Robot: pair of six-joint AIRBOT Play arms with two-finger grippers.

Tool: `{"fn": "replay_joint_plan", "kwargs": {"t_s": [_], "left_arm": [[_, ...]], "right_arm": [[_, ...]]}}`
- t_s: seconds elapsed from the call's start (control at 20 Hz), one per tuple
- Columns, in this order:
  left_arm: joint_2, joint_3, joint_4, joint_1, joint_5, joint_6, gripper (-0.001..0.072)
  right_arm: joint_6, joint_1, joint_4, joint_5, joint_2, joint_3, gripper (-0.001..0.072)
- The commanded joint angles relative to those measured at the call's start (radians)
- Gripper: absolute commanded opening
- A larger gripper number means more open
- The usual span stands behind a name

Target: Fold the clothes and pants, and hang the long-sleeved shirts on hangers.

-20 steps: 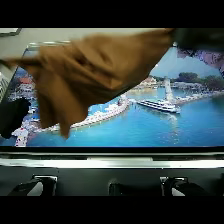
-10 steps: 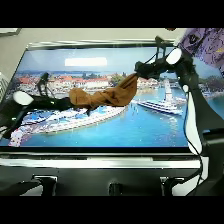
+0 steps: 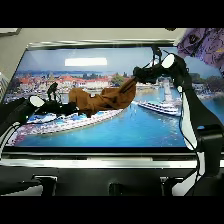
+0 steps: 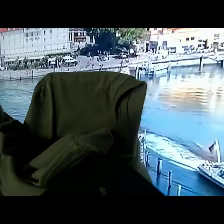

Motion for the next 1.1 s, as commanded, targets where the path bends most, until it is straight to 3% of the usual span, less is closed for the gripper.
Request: {"fn": "replay_joint_plan", "kwargs": {"t_s": [0.0, 0.05, 0.2, 0.3, 0.4, 0.75, 0.9, 1.05], "left_arm": [[0.026, 0.004, -0.022, 0.036, -0.054, -0.031, 0.0687], [0.06, 0.004, -0.047, 0.069, -0.048, -0.026, 0.0718], [0.152, 0.004, -0.063, 0.213, 0.027, -0.049, 0.0718], [0.139, 0.003, -0.068, 0.313, 0.031, -0.102, 0.0717], [0.078, 0.003, -0.108, 0.357, 0.045, -0.097, 0.0717], [-0.185, 0.042, -0.491, 0.309, 0.096, 0.201, 0.0713], [-0.261, 0.134, -0.492, 0.262, 0.097, 0.214, 0.0697], [-0.334, 0.214, -0.492, 0.225, 0.093, 0.209, 0.0632]], "right_arm": [[0.001, 0.001, -0.018, 0.052, 0.02, 0.0, 0.0031], [0.001, 0.001, -0.036, 0.064, 0.029, 0.0, 0.0031], [0.001, 0.001, -0.081, 0.097, 0.052, 0.0, 0.0031], [0.001, 0.001, -0.092, 0.111, 0.059, 0.0, 0.0031], [0.001, 0.001, -0.092, 0.118, 0.06, 0.0, 0.0031], [0.0, 0.001, -0.092, 0.116, 0.06, 0.0, 0.0031], [0.0, 0.001, -0.093, 0.113, 0.06, 0.0, 0.0031], [0.0, 0.001, -0.093, 0.109, 0.06, 0.0, 0.0031]]}}
